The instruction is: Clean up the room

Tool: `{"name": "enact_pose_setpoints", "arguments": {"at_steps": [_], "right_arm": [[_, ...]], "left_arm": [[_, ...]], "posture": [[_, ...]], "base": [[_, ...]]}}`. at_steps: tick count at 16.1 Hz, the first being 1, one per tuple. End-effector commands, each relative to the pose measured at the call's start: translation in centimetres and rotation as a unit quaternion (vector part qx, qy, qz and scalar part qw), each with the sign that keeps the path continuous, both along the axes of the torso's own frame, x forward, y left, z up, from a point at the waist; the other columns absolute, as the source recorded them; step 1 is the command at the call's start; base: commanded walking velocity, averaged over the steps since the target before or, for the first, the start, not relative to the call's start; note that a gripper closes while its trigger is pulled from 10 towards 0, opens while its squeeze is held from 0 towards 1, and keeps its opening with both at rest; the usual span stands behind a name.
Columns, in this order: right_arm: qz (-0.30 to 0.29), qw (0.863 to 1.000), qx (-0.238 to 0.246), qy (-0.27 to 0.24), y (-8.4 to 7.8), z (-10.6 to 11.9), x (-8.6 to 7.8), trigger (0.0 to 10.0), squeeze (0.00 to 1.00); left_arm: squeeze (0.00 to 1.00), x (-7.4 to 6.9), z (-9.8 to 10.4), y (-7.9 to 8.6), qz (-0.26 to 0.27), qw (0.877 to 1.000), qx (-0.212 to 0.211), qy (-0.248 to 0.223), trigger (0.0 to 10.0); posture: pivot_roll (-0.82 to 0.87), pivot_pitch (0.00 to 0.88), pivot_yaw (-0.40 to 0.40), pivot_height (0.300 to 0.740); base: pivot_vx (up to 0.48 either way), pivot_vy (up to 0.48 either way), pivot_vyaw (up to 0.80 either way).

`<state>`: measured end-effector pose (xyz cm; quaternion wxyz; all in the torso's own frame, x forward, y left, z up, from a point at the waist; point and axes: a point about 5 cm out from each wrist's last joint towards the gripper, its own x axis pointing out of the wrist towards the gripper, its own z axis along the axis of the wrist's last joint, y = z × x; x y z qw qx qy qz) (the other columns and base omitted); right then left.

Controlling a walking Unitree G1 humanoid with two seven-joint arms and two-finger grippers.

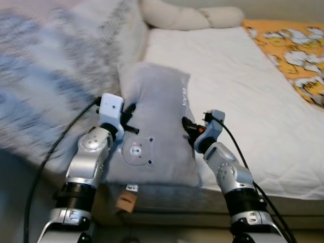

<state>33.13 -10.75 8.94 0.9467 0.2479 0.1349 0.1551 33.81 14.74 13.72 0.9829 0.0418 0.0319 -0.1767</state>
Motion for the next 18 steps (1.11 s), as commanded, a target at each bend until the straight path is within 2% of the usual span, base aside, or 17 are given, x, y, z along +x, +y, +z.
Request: {"name": "enact_pose_setpoints", "arguments": {"at_steps": [1,9,13,18], "right_arm": [[-0.024,1.0,-0.01,-0.008,-1.36,0.25,0.2,10.0,0.0],[-0.014,1.0,-0.01,0.004,-1.18,-0.05,0.36,10.0,0.0],[0.002,1.0,-0.012,0.014,-0.63,-0.48,0.18,10.0,0.0],[0.006,1.0,0.004,0.02,-0.57,-0.74,-0.09,10.0,0.0]], "left_arm": [[0.0,0.27,1.13,-0.98,-0.015,1.0,-0.003,-0.024,10.0],[0.0,0.33,1.17,-0.74,-0.007,1.0,-0.005,-0.025,10.0],[0.0,0.32,1.21,-0.39,-0.002,1.0,-0.004,-0.025,10.0],[0.0,0.41,0.96,-0.4,-0.002,1.0,0.017,-0.022,10.0]], "posture": [[0.11,0.0,0.003,0.74],[0.12,0.0,-0.012,0.74],[0.13,0.0,-0.011,0.74],[0.12,0.0,-0.008,0.74]], "base": [[0.289,0.0,0.0],[0.292,0.0,0.0],[0.301,0.0,0.8],[0.173,0.0,0.0]]}}
